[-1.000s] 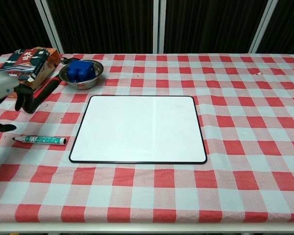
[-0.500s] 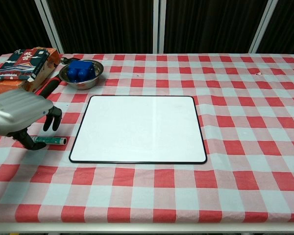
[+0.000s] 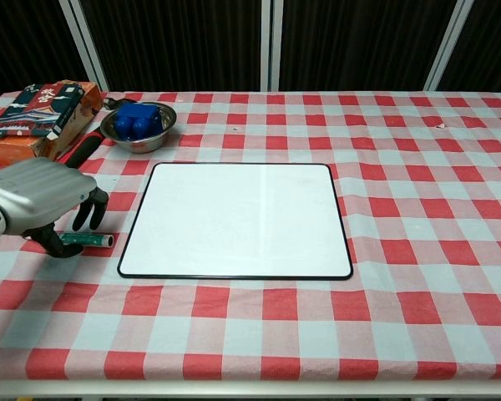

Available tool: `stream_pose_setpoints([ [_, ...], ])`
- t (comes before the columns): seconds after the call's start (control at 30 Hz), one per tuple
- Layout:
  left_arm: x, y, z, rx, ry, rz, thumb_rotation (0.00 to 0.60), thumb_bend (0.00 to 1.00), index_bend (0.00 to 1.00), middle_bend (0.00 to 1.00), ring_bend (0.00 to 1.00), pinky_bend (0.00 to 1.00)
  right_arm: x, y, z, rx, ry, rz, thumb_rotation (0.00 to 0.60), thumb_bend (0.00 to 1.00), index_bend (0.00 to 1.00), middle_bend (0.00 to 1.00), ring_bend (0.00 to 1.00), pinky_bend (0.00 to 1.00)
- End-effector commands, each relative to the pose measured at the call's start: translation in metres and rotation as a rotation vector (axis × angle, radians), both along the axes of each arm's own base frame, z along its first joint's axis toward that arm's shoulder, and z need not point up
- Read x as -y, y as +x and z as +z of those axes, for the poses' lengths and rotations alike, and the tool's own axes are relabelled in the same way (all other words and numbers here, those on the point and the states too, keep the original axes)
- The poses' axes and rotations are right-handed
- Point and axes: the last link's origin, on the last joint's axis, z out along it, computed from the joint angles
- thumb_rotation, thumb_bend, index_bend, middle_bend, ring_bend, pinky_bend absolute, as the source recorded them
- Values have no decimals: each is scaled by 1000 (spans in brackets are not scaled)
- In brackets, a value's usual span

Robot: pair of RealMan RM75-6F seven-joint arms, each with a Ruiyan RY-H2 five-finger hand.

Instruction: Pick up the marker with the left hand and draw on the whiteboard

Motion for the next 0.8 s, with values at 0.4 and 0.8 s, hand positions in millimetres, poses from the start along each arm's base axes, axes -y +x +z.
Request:
stream_pose_setpoints([
  [0.4,2,-2,-2,-2,-13,5,600,334,490,518,733,1000,0,-1,0,2,1,-6,600,188,0,0,0,0],
  [0.8,3,-5,-2,-10,-34,4,600,382,542,549,734,999,-1,-2,-1,2,5,-15,600,188,0,0,0,0],
])
